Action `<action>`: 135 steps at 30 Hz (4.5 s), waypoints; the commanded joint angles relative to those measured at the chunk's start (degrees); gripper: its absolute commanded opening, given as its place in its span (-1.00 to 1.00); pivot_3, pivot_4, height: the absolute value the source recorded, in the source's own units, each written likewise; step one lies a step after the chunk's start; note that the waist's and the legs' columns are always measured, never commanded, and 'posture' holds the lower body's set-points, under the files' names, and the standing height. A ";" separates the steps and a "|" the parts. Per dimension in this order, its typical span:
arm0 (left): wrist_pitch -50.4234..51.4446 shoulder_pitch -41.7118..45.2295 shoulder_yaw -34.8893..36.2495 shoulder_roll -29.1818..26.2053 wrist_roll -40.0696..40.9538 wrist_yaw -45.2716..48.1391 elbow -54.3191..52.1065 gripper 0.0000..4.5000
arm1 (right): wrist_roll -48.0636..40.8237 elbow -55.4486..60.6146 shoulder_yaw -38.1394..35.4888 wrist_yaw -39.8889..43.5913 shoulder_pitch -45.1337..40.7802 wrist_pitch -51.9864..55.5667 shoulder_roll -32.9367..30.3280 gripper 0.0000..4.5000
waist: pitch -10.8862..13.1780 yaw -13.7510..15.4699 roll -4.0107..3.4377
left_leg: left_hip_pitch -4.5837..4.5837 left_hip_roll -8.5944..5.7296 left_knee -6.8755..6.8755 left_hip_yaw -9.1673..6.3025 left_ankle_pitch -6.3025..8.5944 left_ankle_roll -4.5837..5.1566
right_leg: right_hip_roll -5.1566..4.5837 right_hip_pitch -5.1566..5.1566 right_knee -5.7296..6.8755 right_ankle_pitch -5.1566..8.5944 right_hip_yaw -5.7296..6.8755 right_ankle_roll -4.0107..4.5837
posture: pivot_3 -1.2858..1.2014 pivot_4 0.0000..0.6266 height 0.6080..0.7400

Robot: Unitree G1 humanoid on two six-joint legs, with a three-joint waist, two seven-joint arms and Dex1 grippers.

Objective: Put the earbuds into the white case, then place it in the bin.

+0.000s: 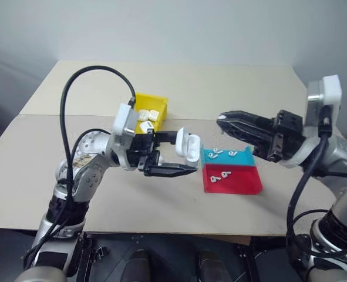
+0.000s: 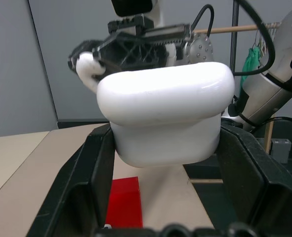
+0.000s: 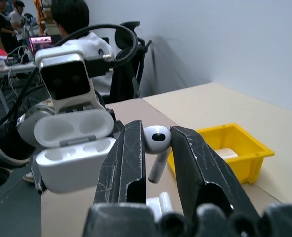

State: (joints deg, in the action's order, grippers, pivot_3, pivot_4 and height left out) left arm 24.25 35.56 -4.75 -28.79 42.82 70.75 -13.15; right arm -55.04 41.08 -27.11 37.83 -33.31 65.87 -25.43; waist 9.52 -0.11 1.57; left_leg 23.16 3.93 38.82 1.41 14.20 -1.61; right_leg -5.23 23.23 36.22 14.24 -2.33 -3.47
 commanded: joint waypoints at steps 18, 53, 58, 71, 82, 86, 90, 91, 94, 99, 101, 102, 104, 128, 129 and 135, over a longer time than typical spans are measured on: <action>0.46 1.17 -0.06 3.08 -0.99 -2.58 -2.63 0.24 | -6.46 1.94 11.29 -9.06 5.28 -13.35 -5.14 -0.72 | 0.00 -0.59 0.00 | 0.01 0.00 -0.01 -0.01 0.00 0.00 | 0.01 0.00 -0.02 0.00 -0.01 0.00 | 0.03 -0.52 1.00; -1.06 0.39 3.80 0.60 -1.25 -1.56 -1.80 0.24 | 7.33 -16.51 18.16 6.61 -1.23 -24.63 -27.49 0.78 | 0.01 -0.80 -0.03 | 0.00 0.00 -0.02 0.03 0.01 0.01 | 0.00 0.03 -0.05 0.00 -0.04 0.00 | 0.03 -0.52 1.00; -1.83 -0.93 4.64 -0.28 -1.52 -1.11 -1.91 0.24 | 31.83 -32.97 38.77 21.70 -12.14 -36.80 -34.29 0.78 | 0.01 -0.91 -0.04 | -0.03 0.01 -0.08 0.07 0.01 0.02 | 0.02 0.04 -0.11 0.01 -0.05 0.01 | 0.03 -0.52 1.00; -2.24 -2.74 7.37 -1.27 -1.82 -3.81 -3.38 0.24 | 59.35 -75.48 59.57 43.08 -34.06 -69.42 -15.14 0.22 | 0.05 -0.60 -0.10 | 0.23 0.01 -0.06 0.11 0.01 0.02 | -0.02 0.30 -0.11 0.00 -0.03 0.00 | 0.03 -0.52 1.00; -1.93 -4.69 8.47 -2.61 -1.50 -5.89 -6.52 0.24 | 70.19 -96.43 60.73 42.70 -40.69 -87.22 -6.65 0.22 | 0.11 -1.01 -0.19 | 0.15 0.04 -0.07 0.12 -0.01 -0.01 | 0.01 0.31 0.00 0.00 -0.03 0.01 | 0.03 -0.52 1.00; -1.69 -5.45 8.88 -3.10 -1.27 -6.95 -7.83 0.24 | 71.75 -100.63 59.75 42.33 -41.32 -88.71 -4.42 0.22 | 0.12 -1.05 -0.22 | 0.15 0.04 -0.07 0.13 -0.03 -0.05 | 0.01 0.31 0.03 0.00 -0.03 0.02 | 0.03 -0.52 1.00; -1.57 -6.17 9.16 -3.52 -1.03 -7.59 -8.77 0.24 | 74.70 -103.58 60.27 39.89 -41.68 -90.75 -3.37 0.22 | 0.13 -1.09 -0.23 | 0.14 0.04 -0.07 0.13 -0.04 -0.07 | 0.01 0.32 0.04 0.00 -0.03 0.02 | 0.03 -0.52 1.00; -1.55 -6.26 9.24 -3.58 -0.97 -7.74 -8.88 0.24 | 75.01 -104.20 60.09 39.60 -41.77 -90.87 -3.00 0.22 | 0.13 -1.10 -0.23 | 0.14 0.04 -0.07 0.13 -0.05 -0.08 | 0.01 0.32 0.05 0.00 -0.03 0.02 | 0.03 -0.52 1.00; -1.52 -6.51 9.42 -3.68 -0.93 -8.13 -9.24 0.24 | 75.65 -105.49 59.64 39.36 -42.04 -91.14 -2.14 0.22 | 0.13 -1.12 -0.23 | 0.13 0.04 -0.07 0.13 -0.06 -0.10 | 0.01 0.32 0.08 0.00 -0.03 0.02 | 0.03 -0.52 1.00; -1.45 -6.36 9.64 -3.90 -0.86 -8.30 -9.20 0.24 | 77.57 -107.17 59.67 38.11 -42.42 -92.05 -1.49 0.13 | 0.13 -1.17 -0.23 | 0.11 0.04 -0.07 0.13 -0.08 -0.13 | 0.01 0.31 0.12 0.00 -0.04 0.02 | 0.03 -0.52 1.00; -1.49 -6.41 9.77 -4.07 -0.79 -8.37 -9.24 0.24 | 78.17 -107.55 59.62 37.86 -42.51 -92.11 -1.21 -0.06 | 0.13 -1.22 -0.23 | 0.10 0.04 -0.07 0.13 -0.08 -0.13 | 0.01 0.31 0.13 0.00 -0.04 0.02 | 0.03 -0.52 1.00; -1.51 -6.49 9.81 -4.14 -0.75 -8.43 -9.34 0.24 | 78.58 -107.69 59.75 37.71 -42.51 -92.29 -1.14 -0.19 | 0.13 -1.26 -0.24 | 0.09 0.04 -0.07 0.13 -0.08 -0.13 | 0.01 0.31 0.14 0.00 -0.04 0.02 | 0.03 -0.52 1.00; -1.51 -6.64 9.88 -4.22 -0.66 -8.59 -9.62 0.24 | 79.13 -107.99 59.76 37.48 -42.40 -92.57 -1.06 -0.50 | 0.13 -1.35 -0.24 | 0.09 0.04 -0.07 0.13 -0.08 -0.14 | 0.01 0.31 0.15 0.00 -0.05 0.02 | 0.03 -0.52 1.00; -1.76 -1.13 7.62 -2.05 0.95 -4.31 -2.74 0.24 | 33.44 -34.85 18.70 39.41 -17.88 -17.69 -12.65 -0.73 | 0.24 -0.16 -0.38 | 0.17 0.02 0.03 0.08 -0.08 -0.13 | -0.02 0.30 0.50 0.00 -0.02 0.01 | 0.03 -0.52 1.00; -2.08 -0.91 7.26 -1.66 0.52 -4.10 -2.10 0.24 | 28.00 -30.97 13.73 35.73 -16.66 -11.18 -10.45 -0.73 | 0.24 -0.30 -0.38 | 0.14 0.02 0.03 0.08 -0.08 -0.14 | -0.01 0.30 0.48 0.00 -0.03 0.02 | 0.03 -0.52 1.00; -2.83 1.58 5.16 1.04 -1.01 -3.29 1.21 0.24 | 4.70 -14.26 -3.56 16.39 -11.37 9.00 0.95 -0.73 | 0.23 -0.56 -0.37 | -0.01 0.03 -0.01 0.02 -0.08 -0.13 | 0.02 0.16 0.45 0.02 -0.02 0.04 | 0.03 -0.52 1.00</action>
State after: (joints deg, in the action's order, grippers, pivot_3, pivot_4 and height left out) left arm 22.52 35.55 0.52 -28.02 41.77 66.99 -11.62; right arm -44.41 22.44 -27.39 58.72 -44.14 71.34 -25.42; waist 9.75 -0.67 1.20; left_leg 23.15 3.94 38.81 1.43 14.12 -1.74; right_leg -5.23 23.39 36.68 14.26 -2.36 -3.44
